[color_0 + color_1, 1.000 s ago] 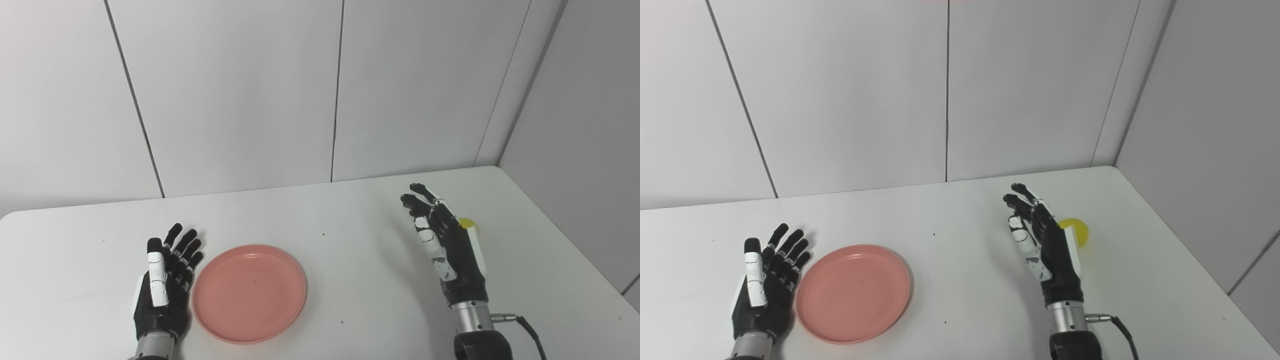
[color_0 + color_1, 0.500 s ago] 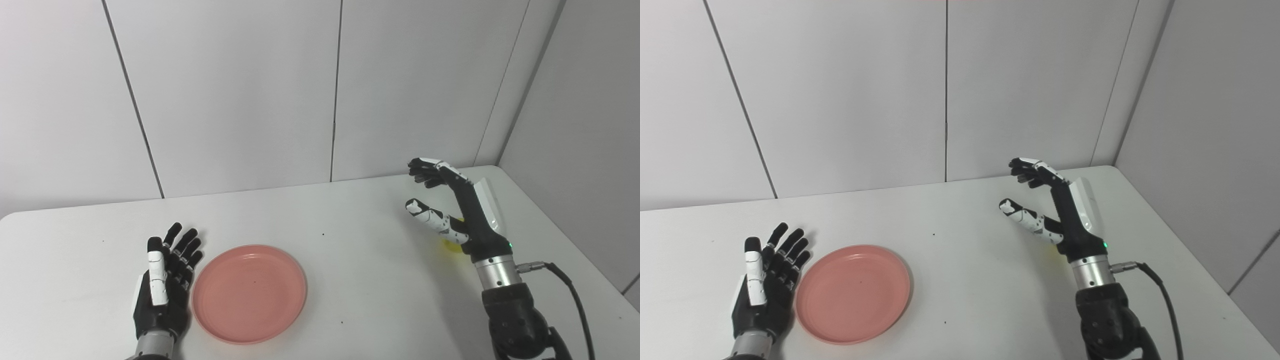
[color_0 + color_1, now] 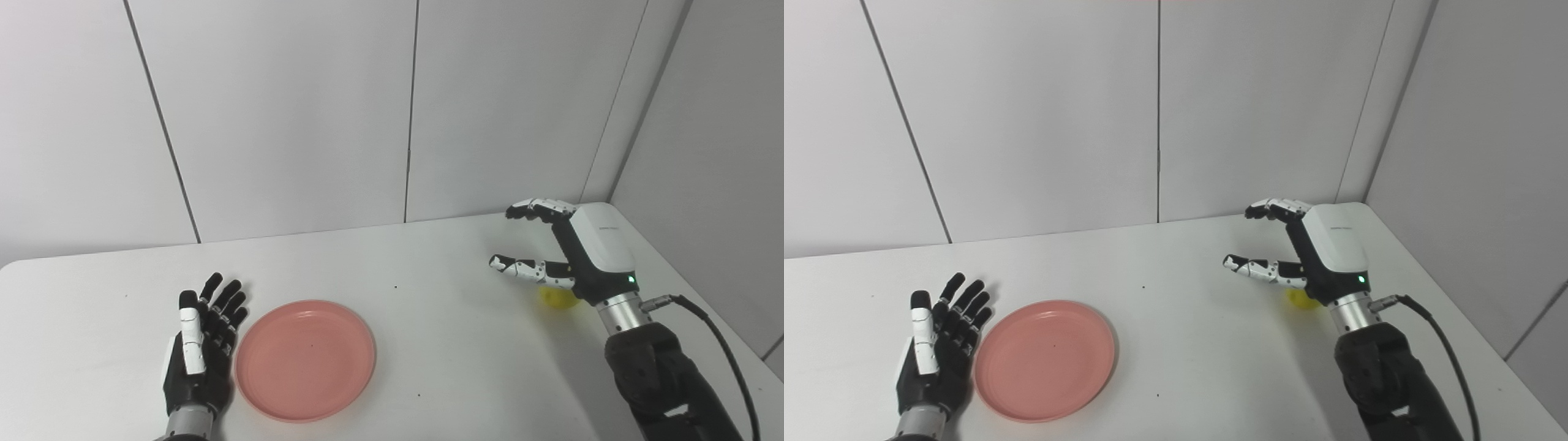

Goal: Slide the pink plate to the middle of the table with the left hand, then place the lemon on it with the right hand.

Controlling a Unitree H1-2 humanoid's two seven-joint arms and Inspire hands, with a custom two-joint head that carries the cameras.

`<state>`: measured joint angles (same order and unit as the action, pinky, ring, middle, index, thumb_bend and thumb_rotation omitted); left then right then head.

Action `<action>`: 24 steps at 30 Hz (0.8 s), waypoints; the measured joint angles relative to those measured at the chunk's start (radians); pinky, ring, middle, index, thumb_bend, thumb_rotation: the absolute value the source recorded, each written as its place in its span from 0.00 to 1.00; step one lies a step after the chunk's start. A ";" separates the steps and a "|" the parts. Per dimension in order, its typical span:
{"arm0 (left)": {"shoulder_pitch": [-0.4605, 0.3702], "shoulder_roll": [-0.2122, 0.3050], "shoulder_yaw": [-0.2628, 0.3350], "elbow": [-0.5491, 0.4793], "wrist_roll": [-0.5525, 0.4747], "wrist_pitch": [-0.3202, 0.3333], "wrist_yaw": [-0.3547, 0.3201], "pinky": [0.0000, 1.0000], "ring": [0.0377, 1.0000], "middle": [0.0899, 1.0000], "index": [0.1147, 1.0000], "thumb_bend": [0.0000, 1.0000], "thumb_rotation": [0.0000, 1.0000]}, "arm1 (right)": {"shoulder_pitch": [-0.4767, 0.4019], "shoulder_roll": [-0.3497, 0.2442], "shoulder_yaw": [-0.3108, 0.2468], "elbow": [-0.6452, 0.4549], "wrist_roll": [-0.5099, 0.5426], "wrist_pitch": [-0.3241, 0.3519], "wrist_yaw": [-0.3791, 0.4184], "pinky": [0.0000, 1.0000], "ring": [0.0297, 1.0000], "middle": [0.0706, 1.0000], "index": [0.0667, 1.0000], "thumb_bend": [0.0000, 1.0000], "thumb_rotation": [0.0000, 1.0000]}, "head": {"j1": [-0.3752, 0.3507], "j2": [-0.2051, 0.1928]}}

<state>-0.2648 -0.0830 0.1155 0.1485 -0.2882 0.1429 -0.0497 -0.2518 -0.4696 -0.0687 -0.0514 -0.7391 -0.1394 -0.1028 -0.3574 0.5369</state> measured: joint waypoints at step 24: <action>0.003 0.007 -0.006 -0.001 0.000 0.000 -0.003 0.97 0.90 0.85 0.88 0.81 0.90 | -0.013 -0.080 0.030 0.222 -0.078 0.001 -0.080 0.59 0.61 0.61 0.60 0.80 0.82 | 0.003 0.003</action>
<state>-0.2620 -0.0758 0.1093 0.1472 -0.2880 0.1432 -0.0530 -0.2646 -0.5500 -0.0387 0.1705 -0.8168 -0.1386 -0.1830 -0.3543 0.5400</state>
